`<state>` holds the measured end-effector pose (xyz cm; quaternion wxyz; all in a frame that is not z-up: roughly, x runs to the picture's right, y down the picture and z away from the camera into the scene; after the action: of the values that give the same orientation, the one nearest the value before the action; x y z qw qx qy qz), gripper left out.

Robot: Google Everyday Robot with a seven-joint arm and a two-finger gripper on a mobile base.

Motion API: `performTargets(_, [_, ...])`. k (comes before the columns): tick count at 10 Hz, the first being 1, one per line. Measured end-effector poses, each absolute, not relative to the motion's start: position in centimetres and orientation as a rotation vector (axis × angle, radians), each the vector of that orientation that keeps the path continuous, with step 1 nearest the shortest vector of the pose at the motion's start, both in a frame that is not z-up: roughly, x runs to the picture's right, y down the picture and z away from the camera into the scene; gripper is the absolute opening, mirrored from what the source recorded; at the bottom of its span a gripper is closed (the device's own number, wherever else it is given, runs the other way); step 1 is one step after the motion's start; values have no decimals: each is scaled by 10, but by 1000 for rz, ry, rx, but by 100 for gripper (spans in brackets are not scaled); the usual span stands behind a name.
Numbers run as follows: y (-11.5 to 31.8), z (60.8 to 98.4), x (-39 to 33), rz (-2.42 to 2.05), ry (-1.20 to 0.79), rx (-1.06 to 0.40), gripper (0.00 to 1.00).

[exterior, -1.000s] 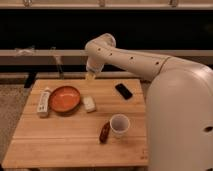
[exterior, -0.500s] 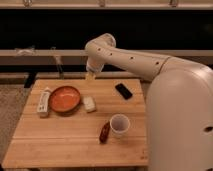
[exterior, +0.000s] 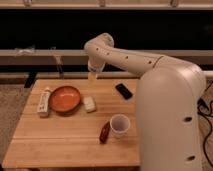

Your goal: Push the eraser across the table

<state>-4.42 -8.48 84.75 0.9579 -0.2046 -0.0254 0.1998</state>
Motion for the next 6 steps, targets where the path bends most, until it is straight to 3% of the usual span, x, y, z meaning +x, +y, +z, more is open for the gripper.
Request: performTargets(6, [-105,925,63,546,115,-383,75])
